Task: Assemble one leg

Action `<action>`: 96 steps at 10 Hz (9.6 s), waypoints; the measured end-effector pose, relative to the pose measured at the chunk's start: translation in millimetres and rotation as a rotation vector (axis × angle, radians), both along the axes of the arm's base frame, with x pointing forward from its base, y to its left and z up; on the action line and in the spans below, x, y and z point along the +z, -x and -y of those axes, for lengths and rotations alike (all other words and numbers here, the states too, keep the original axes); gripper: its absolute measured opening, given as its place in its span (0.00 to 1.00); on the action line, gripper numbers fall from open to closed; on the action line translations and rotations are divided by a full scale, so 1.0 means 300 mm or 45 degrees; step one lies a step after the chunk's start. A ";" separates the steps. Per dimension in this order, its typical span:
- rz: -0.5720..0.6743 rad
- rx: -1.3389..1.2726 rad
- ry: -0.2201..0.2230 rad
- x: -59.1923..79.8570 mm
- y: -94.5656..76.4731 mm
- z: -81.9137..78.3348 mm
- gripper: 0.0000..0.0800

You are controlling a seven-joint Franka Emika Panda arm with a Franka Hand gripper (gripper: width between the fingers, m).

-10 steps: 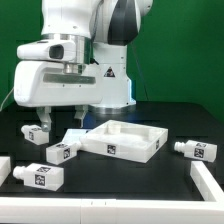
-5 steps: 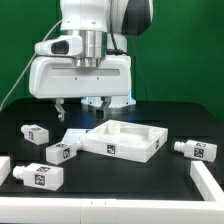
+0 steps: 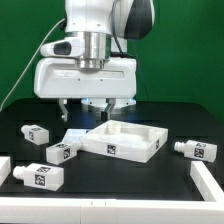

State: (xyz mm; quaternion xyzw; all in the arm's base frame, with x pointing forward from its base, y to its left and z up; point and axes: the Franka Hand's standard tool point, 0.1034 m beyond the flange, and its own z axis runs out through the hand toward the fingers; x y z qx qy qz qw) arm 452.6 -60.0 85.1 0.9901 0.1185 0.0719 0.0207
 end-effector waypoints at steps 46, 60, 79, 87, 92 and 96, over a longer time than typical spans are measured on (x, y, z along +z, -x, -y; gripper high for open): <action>-0.243 -0.407 -0.178 -0.130 -0.002 -0.036 0.06; -0.172 -0.511 -0.212 -0.125 -0.356 -0.146 0.00; -0.153 -0.487 -0.148 -0.174 -0.283 -0.121 0.00; -0.065 -0.288 -0.076 -0.133 -0.307 -0.203 0.00; -0.285 -0.334 -0.082 -0.033 -0.313 -0.178 0.00; -0.286 -0.334 -0.081 -0.041 -0.311 -0.177 0.00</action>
Offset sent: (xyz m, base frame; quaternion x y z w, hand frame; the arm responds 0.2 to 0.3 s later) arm 0.0000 0.0000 0.0000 0.0000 0.0000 0.0000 1.0000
